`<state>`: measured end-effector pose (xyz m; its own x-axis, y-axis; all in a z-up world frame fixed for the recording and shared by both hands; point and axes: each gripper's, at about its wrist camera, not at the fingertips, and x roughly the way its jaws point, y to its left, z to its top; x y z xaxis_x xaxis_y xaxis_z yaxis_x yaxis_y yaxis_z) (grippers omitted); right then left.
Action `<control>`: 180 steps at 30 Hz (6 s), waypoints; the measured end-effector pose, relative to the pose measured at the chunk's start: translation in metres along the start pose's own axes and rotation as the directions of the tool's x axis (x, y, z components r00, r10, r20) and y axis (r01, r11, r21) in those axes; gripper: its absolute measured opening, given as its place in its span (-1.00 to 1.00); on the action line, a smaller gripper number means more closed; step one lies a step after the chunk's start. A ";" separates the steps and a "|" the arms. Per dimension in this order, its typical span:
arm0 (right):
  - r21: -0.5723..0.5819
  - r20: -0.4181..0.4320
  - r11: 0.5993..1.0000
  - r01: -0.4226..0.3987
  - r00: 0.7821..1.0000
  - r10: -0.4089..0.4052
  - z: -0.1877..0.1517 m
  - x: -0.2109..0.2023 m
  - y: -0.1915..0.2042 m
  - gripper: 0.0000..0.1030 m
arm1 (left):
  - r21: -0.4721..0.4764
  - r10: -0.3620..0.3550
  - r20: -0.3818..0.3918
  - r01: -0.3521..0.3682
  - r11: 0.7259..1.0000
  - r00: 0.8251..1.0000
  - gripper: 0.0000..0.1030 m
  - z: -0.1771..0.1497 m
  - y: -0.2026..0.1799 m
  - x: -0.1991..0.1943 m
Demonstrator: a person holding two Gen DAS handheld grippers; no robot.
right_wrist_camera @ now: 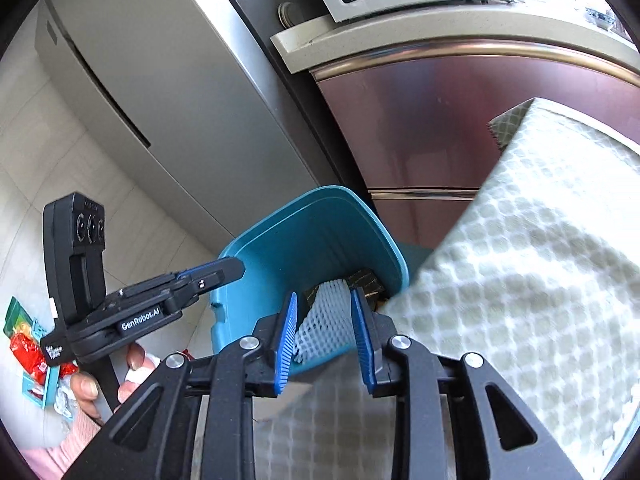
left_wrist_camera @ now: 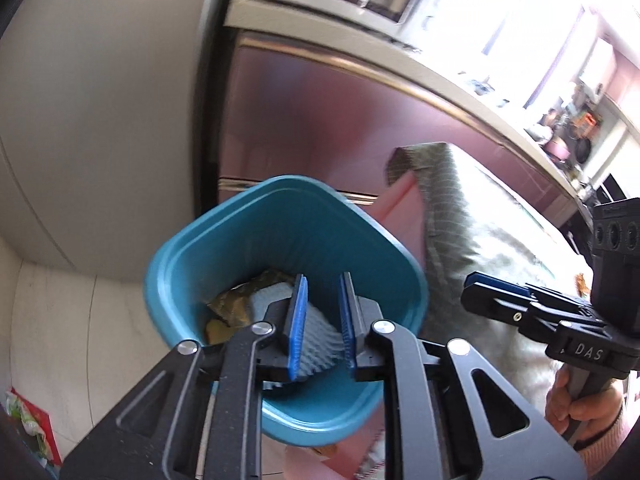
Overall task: Collect trash
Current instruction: 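Move both tools back over the table toward the remaining packets, then grasp the green snack packet with the left tool while the right tool grasps the white plastic bag, then lift the green packet and white bag and carry them toward the teal bin, then lower the packet and bag into the teal bin and open both tools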
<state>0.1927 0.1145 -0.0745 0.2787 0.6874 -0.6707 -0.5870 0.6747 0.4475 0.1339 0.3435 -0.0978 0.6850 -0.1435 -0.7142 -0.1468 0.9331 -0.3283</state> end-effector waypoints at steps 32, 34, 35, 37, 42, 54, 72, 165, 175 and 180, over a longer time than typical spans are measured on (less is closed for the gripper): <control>0.380 0.277 0.786 0.487 0.751 -0.599 -0.136 -0.314 -0.221 0.13 | 0.441 -0.366 -0.220 0.426 0.790 0.904 -0.19 -0.053 -0.357 0.056; 0.395 0.267 0.771 0.499 0.741 -0.616 -0.137 -0.319 -0.235 0.23 | 0.457 -0.360 -0.229 0.426 0.780 0.904 -0.14 -0.058 -0.375 0.063; 0.404 0.263 0.762 0.506 0.733 -0.627 -0.139 -0.322 -0.240 0.26 | 0.463 -0.358 -0.233 0.427 0.777 0.904 -0.09 -0.059 -0.383 0.065; 0.418 0.258 0.751 0.511 0.726 -0.638 -0.138 -0.326 -0.255 0.34 | 0.476 -0.351 -0.247 0.429 0.768 0.903 -0.06 -0.063 -0.397 0.072; 0.454 0.218 0.727 0.516 0.726 -0.652 -0.129 -0.326 -0.295 0.37 | 0.508 -0.330 -0.275 0.428 0.748 0.903 0.02 -0.069 -0.426 0.088; 0.425 0.149 0.755 0.499 0.784 -0.602 -0.108 -0.306 -0.338 -0.27 | 0.525 -0.299 -0.384 0.473 0.708 0.874 0.15 -0.079 -0.471 0.130; 0.367 0.320 0.819 0.440 0.768 -0.556 -0.114 -0.344 -0.282 -0.95 | 0.537 -0.335 -0.405 0.518 0.666 0.851 -0.82 -0.090 -0.482 0.124; 0.108 0.388 0.994 0.030 0.919 -0.070 -0.085 -0.211 -0.065 -0.95 | 0.251 -0.183 0.089 0.156 0.955 0.979 -0.85 -0.013 -0.112 -0.093; 0.063 0.352 0.998 -0.005 0.936 -0.017 -0.070 -0.187 -0.047 -0.95 | 0.204 -0.120 0.116 0.095 0.974 0.986 -0.85 -0.008 -0.076 -0.096; 0.047 0.331 0.999 -0.023 0.944 0.006 -0.061 -0.172 -0.040 -0.95 | 0.173 -0.097 0.116 0.076 0.982 0.989 -0.85 -0.006 -0.059 -0.092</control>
<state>0.1219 -0.0478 -0.0131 0.5107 0.7418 -0.4346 -0.5567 0.6705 0.4904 0.0748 0.2994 -0.0162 0.7740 -0.1945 -0.6025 0.0317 0.9623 -0.2700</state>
